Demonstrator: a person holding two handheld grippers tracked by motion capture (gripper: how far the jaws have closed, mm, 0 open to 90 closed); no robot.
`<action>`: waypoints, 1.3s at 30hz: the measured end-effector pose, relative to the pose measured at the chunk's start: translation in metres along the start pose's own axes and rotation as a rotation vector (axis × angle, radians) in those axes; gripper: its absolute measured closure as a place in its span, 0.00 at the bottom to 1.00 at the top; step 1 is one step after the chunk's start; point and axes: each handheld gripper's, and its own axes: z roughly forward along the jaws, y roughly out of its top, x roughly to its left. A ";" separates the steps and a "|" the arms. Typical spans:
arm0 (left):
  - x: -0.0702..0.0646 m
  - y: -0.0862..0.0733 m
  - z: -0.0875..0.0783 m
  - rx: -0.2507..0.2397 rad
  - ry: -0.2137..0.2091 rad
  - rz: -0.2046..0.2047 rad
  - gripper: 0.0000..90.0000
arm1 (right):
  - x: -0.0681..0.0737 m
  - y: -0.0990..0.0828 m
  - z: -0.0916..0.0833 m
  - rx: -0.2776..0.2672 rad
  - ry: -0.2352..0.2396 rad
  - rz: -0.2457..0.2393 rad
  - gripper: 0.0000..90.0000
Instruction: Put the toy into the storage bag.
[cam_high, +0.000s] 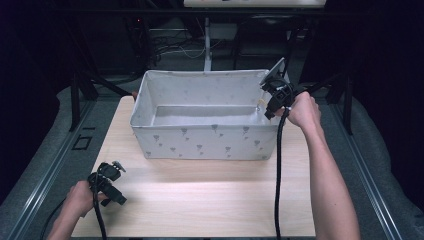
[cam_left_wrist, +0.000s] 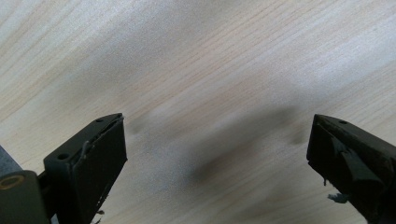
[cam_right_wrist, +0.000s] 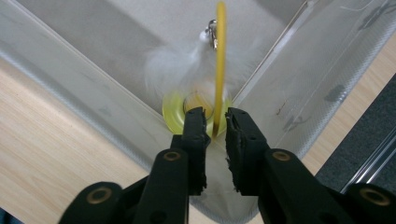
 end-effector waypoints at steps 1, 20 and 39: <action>0.000 0.000 0.000 0.002 0.000 0.000 0.06 | 0.001 -0.001 -0.002 -0.009 -0.001 0.004 0.81; -0.001 0.000 -0.001 -0.008 0.002 0.001 0.06 | 0.024 -0.036 -0.057 -0.195 0.027 0.010 0.16; -0.001 0.000 -0.002 -0.009 0.001 -0.001 0.06 | 0.039 -0.087 -0.047 -0.225 0.021 0.027 0.00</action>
